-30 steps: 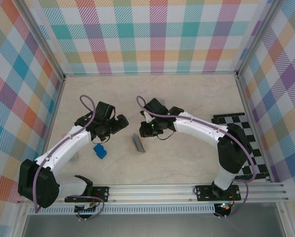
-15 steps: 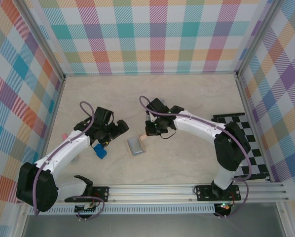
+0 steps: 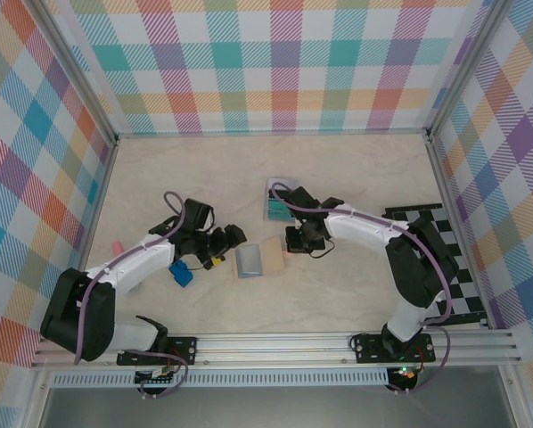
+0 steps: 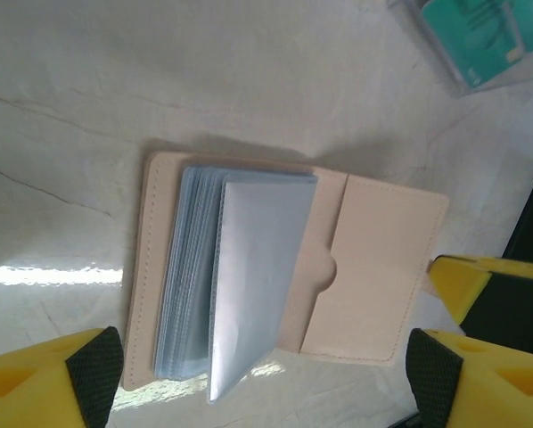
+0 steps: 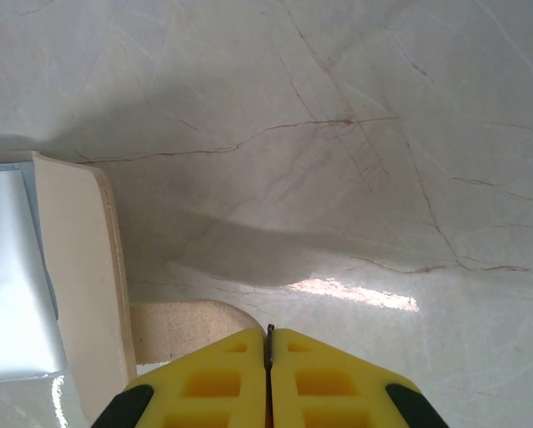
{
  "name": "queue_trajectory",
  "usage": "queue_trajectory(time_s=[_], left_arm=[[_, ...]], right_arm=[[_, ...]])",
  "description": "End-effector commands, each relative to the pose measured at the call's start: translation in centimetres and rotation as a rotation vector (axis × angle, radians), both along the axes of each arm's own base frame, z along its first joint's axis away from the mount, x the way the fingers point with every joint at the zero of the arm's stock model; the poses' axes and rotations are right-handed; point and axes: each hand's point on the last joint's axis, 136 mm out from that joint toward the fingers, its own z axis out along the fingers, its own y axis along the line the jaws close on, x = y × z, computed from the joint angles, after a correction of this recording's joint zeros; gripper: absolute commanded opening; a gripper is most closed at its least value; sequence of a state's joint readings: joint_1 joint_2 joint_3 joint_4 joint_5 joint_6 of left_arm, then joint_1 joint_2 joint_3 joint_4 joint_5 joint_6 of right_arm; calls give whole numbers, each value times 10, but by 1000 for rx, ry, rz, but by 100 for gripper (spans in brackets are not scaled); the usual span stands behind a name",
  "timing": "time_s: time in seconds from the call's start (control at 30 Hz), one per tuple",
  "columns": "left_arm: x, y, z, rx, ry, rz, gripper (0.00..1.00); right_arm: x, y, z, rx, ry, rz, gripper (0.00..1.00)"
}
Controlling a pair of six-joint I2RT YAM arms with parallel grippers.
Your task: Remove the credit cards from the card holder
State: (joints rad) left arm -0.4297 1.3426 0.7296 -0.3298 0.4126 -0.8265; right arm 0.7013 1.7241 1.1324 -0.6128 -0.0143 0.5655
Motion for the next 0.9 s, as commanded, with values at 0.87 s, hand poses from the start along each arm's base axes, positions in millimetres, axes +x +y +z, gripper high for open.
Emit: queue_trajectory(time_s=[0.87], left_arm=[[-5, -45, -30, -47, 64, -81, 64]], right_arm=[[-5, 1, -19, 1, 66, -24, 7]])
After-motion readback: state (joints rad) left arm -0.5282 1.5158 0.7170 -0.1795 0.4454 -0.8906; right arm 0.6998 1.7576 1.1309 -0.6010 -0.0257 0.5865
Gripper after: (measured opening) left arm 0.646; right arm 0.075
